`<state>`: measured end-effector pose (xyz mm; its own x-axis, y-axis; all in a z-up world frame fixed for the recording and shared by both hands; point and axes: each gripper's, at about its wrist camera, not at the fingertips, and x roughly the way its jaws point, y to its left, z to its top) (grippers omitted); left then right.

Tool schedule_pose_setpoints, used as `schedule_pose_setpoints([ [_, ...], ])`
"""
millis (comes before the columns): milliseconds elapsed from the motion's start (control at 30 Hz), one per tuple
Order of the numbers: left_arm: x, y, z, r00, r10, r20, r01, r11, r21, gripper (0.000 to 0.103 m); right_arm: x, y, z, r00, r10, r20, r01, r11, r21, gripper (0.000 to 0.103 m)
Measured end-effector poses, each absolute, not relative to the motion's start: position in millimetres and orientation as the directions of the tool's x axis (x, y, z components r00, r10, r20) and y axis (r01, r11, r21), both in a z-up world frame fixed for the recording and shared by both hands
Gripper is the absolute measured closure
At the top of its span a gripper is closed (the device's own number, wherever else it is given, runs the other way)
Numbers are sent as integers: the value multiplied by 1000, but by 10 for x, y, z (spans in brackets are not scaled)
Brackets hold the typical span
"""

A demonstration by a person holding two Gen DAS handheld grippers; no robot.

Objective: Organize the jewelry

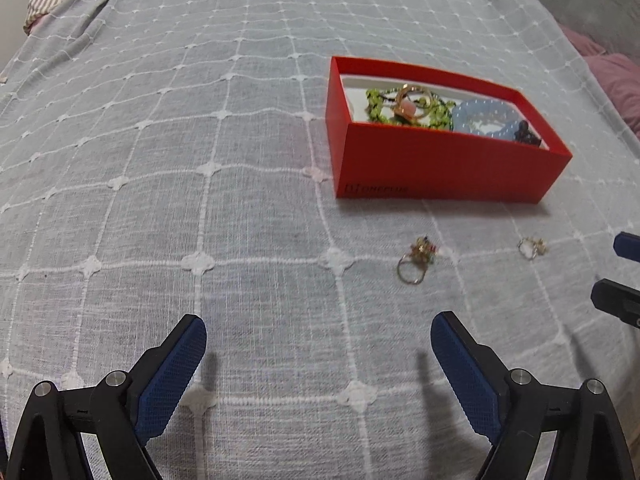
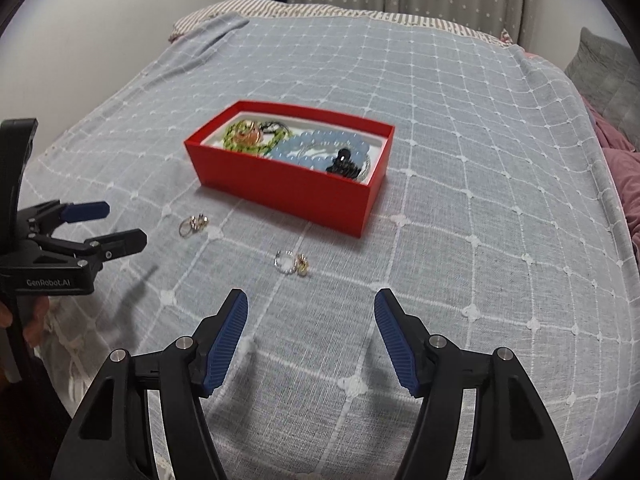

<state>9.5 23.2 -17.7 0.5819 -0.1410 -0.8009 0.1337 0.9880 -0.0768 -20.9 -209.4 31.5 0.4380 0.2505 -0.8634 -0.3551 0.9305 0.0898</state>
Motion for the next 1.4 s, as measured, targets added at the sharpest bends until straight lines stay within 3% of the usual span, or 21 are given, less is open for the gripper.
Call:
schedule_pose_setpoints([
  [300,63,185,-330,563,-125,-817,175,984,-29,9,-205,-2012,43,391,233,-890,-380,922,74,34],
  [533,80,53,-301,581,-191,-791,253,966,-47,10,-148,-1946,-23,407,232,-883,-405,913,53,33],
  [867,133,-269,-239,578,-286,-765,404,914,-37,44,-70,-1920,-58,424,247,-871,-424,904,50,32],
  [1100,251,-274,-242,569,-300,-765,403,913,-58,59,-21,-1909,-55,431,262,-864,-443,895,51,32],
  [1167,269,-269,-247,572,-294,-766,397,916,-56,69,-2,-1907,-49,431,279,-858,-457,887,59,32],
  [1300,291,-269,-249,570,-293,-768,397,916,-55,76,40,-1888,-30,427,314,-848,-489,869,75,32],
  [1400,295,-287,-255,569,-291,-769,400,915,-50,88,73,-1858,-29,426,329,-843,-513,855,75,35],
])
